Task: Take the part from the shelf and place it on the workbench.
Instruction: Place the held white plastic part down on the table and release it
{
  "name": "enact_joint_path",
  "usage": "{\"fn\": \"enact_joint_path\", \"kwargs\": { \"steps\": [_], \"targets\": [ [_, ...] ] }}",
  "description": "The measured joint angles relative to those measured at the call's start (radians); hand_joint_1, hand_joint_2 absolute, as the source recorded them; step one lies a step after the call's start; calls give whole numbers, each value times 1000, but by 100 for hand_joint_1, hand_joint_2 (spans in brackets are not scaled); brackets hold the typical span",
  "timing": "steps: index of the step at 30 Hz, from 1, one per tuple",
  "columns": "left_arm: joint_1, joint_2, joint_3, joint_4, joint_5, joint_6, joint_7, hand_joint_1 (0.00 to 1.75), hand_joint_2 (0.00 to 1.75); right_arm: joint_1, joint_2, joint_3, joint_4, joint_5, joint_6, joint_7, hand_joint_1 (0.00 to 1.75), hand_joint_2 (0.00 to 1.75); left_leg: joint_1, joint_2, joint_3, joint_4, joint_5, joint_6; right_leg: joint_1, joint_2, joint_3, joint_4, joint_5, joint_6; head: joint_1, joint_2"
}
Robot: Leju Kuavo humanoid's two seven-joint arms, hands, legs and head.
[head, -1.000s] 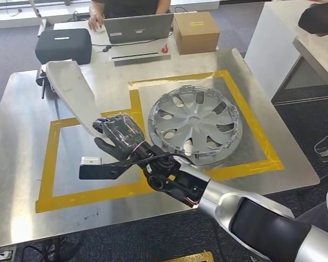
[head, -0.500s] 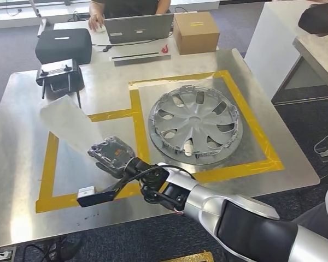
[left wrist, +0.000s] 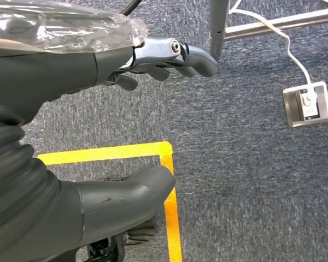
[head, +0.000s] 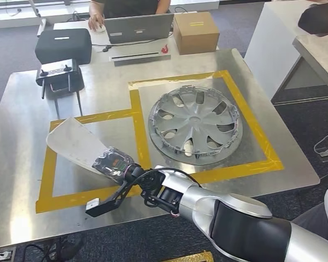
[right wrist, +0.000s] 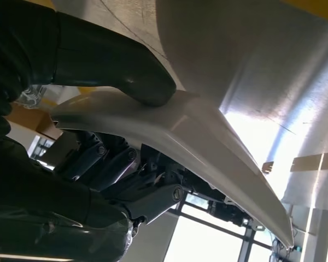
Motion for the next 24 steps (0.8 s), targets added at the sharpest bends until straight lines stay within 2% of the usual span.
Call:
{"fn": "enact_joint_path", "kwargs": {
  "steps": [2,6,10,17,24],
  "targets": [
    [0,0,-2,0,0,-4,-1,0,175,-2,2,4,10,0,1,1,175,175,0,0,0,0,0,0,0,0,0,0,0,0,0,0],
    [0,1,-4,0,0,-7,-3,0,175,-5,3,11,24,-2,6,5,0,0,0,0,0,0,0,0,0,0,0,0,0,0,0,0],
    [1,1,-5,0,2,-2,-13,0,0,-9,3,13,33,-1,8,17,0,0,0,0,0,0,0,0,0,0,0,-1,0,0,0,0],
    [3,1,-5,0,5,43,-15,0,0,-21,3,11,42,16,6,42,0,0,1,0,0,0,0,0,0,1,0,-1,0,0,0,0],
    [-1,1,-5,0,8,41,5,0,0,-35,3,8,48,20,6,32,0,0,1,1,1,0,0,0,0,0,1,-1,0,0,0,0]
  ]
}}
